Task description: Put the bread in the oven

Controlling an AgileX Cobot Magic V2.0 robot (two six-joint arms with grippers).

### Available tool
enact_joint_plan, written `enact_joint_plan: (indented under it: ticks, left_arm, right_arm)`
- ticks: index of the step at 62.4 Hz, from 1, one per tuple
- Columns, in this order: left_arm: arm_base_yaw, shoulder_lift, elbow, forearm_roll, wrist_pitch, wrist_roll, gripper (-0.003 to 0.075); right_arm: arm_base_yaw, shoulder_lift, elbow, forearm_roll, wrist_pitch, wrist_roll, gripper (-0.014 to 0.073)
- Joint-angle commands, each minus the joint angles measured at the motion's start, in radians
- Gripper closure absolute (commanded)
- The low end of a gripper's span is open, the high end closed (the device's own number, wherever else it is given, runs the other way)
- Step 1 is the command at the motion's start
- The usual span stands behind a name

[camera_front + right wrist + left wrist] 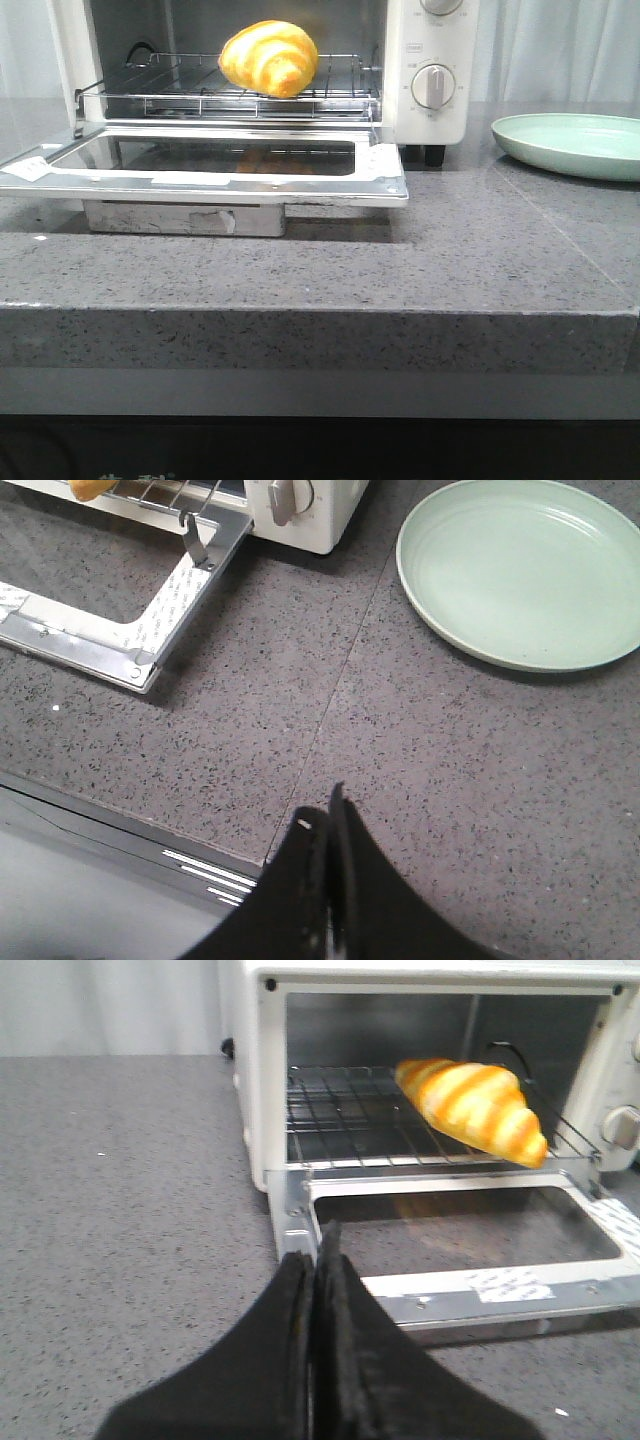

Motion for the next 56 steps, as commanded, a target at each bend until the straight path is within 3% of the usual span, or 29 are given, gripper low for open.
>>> enact_joint_plan:
  ticks: [1,26,56]
  left_arm:
    - [0.047,-0.085,0.083,-0.015,-0.193,-0.011,0.0738]
    - [0.187,-0.368,0.455,-0.059,-0.425,-0.011,0.0738]
    - [0.193,-0.381,0.472,-0.075,-0.419,-0.011,0.0738]
  right_arm:
    - [-0.007,-0.003,-0.022,-0.022,-0.056,-0.010,0.0662]
    - [-0.007,-0.003,-0.022,-0.022,-0.056,-0.010,0.0662]
    - [-0.007,-0.003,-0.022,-0.022,-0.056,-0.010,0.0662]
